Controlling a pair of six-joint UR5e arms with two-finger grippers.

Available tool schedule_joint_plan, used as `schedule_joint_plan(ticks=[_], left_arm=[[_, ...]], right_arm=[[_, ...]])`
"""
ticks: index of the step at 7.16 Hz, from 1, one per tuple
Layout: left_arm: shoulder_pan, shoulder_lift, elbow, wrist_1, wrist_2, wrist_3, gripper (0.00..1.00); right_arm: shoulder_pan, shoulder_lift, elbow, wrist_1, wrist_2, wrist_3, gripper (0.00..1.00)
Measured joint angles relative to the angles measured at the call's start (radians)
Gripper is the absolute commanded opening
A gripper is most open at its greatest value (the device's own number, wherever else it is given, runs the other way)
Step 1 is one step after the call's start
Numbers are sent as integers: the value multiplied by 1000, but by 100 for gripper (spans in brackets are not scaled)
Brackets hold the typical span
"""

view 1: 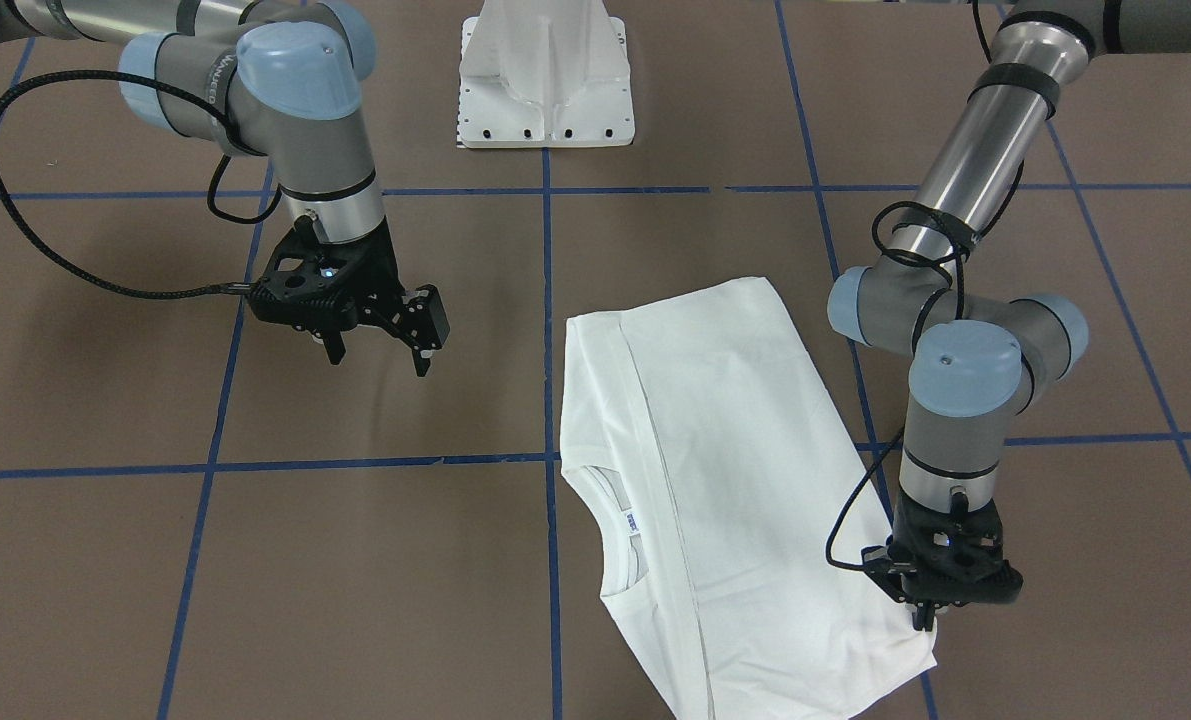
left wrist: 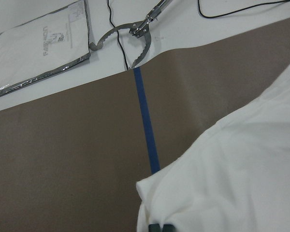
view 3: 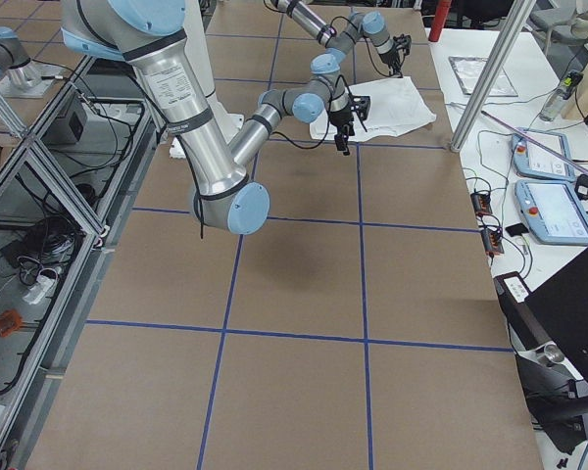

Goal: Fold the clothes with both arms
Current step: 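Reach the right gripper to the shirt's side edge near the collar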

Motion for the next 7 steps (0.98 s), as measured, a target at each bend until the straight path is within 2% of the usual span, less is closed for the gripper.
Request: schedule_joint_plan(ticks=[1, 2, 3, 5, 6, 7], left_arm=[[-13, 9, -26, -18, -40, 23, 100], [-26, 52, -95, -29, -99, 54, 100], [-36, 108, -175, -35, -152, 70, 100], [-42, 172, -264, -38, -185, 73, 100], [-42, 181, -275, -39, -187, 70, 100], [-43, 188, -281, -40, -188, 68, 100]], right_arm=[[-28, 21, -8, -4, -24, 62, 98], [-56, 60, -39, -8, -54, 154, 98], [-83, 124, -107, -8, -87, 257, 97], [-145, 218, -222, -4, -145, 425, 95], [-179, 246, -264, -2, -185, 487, 95], [-203, 299, -337, 5, -224, 534, 90]])
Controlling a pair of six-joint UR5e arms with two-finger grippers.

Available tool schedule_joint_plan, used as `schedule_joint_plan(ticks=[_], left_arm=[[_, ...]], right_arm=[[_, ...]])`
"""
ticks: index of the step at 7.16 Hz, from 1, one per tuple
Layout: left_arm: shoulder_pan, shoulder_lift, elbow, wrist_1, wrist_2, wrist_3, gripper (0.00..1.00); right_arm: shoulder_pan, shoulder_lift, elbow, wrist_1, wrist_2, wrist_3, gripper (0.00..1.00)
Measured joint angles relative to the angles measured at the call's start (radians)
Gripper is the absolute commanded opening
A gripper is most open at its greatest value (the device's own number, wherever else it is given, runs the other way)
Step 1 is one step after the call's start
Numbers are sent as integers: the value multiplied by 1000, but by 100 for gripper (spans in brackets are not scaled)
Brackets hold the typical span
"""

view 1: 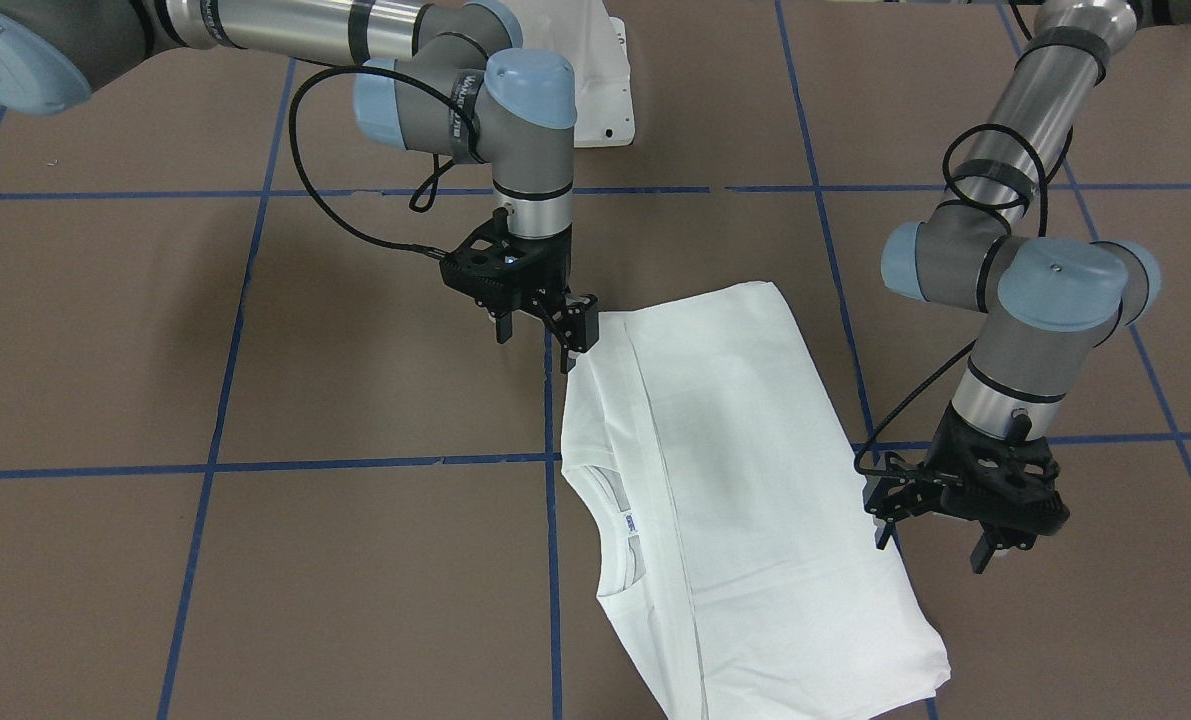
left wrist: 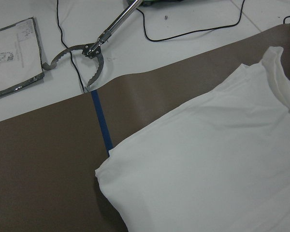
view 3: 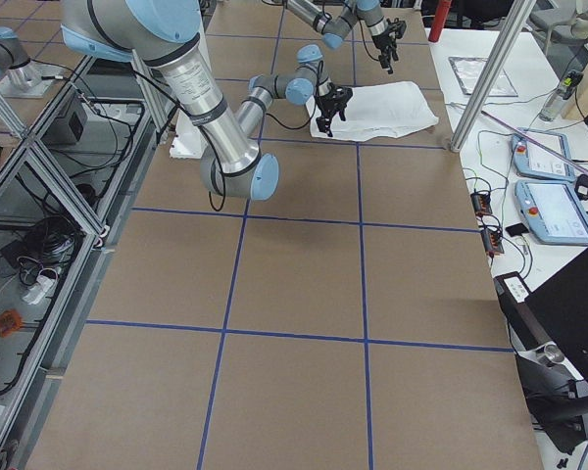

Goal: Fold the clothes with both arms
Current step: 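Reach the right gripper to the shirt's side edge near the collar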

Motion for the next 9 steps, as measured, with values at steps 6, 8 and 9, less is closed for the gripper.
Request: schedule_joint_plan(ticks=[6, 8, 9], left_arm=[[3, 49, -41, -13, 0, -17, 100], [6, 50, -41, -14, 1, -19, 100], [7, 50, -41, -14, 1, -19, 100]], right_arm=[[-55, 120, -256, 99, -75, -6, 72], [-62, 117, -257, 75, -81, -53, 54], [-65, 117, -257, 71, -86, -71, 18]])
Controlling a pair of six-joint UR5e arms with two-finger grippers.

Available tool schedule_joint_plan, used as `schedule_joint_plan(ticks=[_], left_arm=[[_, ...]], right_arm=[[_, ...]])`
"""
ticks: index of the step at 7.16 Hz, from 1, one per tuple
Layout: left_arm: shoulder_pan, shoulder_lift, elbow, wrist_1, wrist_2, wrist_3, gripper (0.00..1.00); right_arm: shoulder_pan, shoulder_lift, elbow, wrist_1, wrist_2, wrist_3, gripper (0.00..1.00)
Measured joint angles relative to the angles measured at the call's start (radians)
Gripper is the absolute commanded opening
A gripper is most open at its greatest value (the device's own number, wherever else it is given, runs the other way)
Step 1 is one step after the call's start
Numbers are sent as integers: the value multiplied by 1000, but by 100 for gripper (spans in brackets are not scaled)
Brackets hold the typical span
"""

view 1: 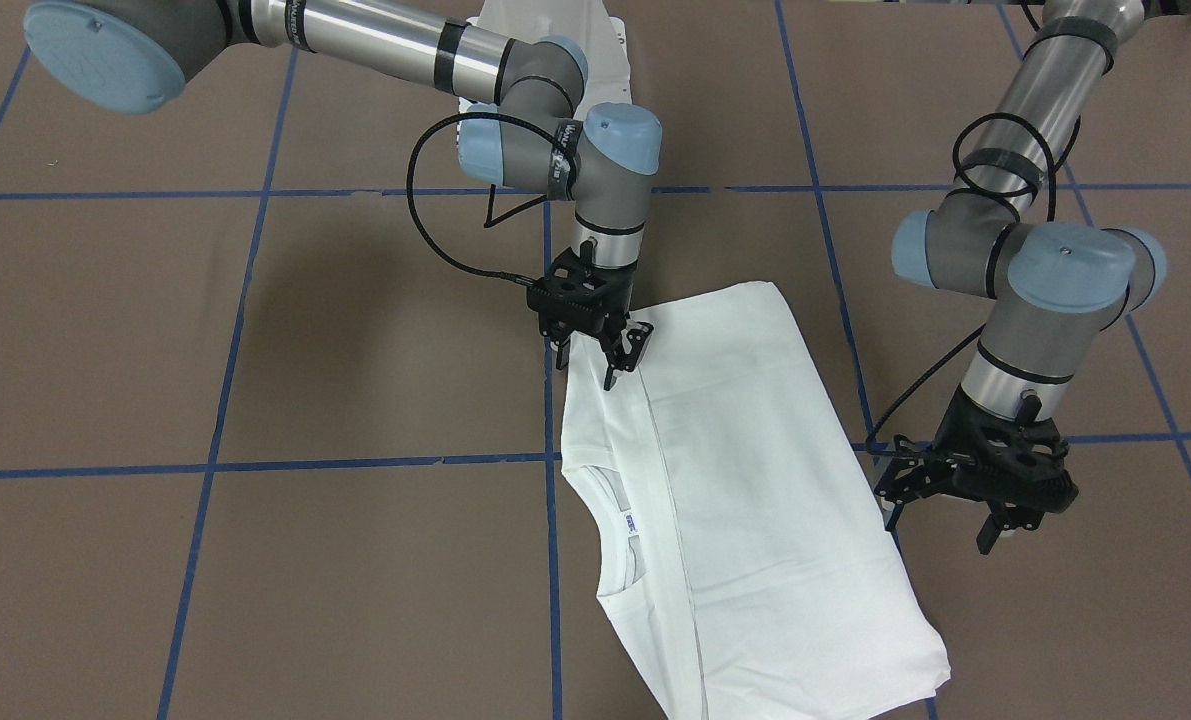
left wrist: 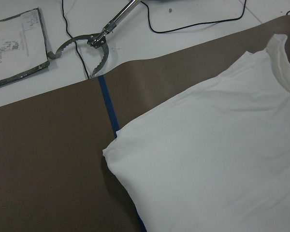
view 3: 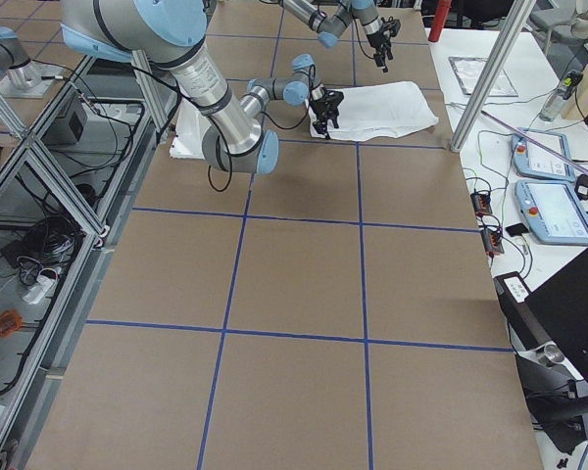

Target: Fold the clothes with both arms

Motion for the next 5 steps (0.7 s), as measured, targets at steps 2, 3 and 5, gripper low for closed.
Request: schedule_joint_plan(ticks=[2, 3, 5], left_arm=[[1, 0, 0, 0, 0, 0, 100], [1, 1, 0, 0, 0, 0, 100], [1, 1, 0, 0, 0, 0, 100]], right_arm=[[-2, 2, -1, -1, -6, -12, 0], [-3, 3, -1, -2, -7, -15, 0], [-1, 4, 14, -23, -6, -27, 0]])
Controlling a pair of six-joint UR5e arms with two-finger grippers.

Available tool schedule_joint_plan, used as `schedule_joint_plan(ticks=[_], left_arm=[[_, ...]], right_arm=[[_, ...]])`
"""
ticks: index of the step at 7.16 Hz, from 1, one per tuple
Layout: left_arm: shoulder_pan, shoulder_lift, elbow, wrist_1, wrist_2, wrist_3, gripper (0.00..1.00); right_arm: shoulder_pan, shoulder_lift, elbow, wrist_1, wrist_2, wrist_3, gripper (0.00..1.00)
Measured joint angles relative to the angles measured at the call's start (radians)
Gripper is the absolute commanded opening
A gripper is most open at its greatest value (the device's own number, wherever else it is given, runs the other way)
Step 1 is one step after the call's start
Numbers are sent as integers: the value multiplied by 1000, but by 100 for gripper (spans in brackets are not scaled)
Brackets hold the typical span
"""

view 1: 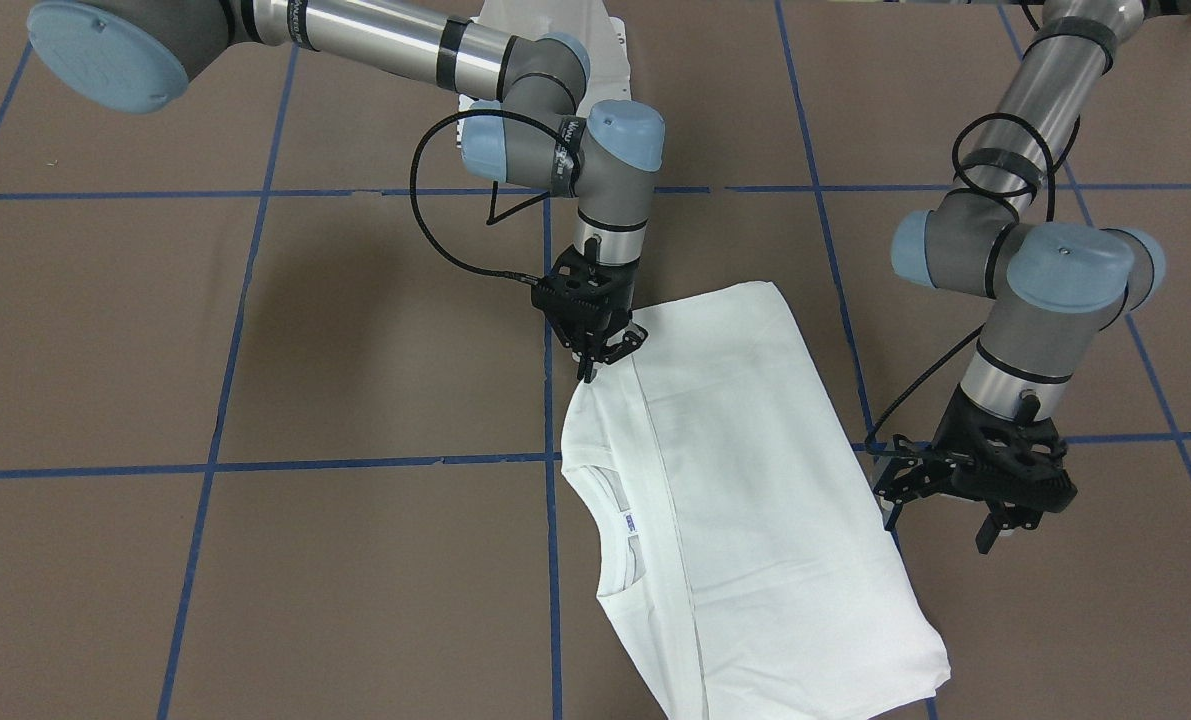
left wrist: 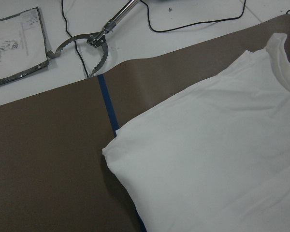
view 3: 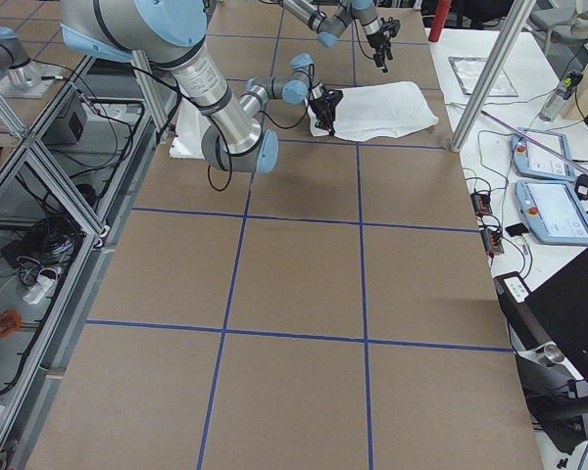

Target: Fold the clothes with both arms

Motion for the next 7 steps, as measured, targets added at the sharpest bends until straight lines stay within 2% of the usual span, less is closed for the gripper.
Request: schedule_joint_plan(ticks=[1, 2, 5, 6, 7], left_arm=[[1, 0, 0, 0, 0, 0, 100], [2, 0, 0, 0, 0, 0, 100], [4, 0, -1, 0, -1, -1, 100], [4, 1, -2, -1, -1, -2, 100], [5, 1, -3, -1, -1, -10, 100]], right_arm=[[2, -9, 47, -49, 1, -13, 0], [3, -47, 138, -114, 4, -26, 0], [-61, -305, 556, -303, -18, -17, 0], [-97, -370, 648, -338, -38, -9, 0], [-126, -413, 703, -356, -51, -2, 99]])
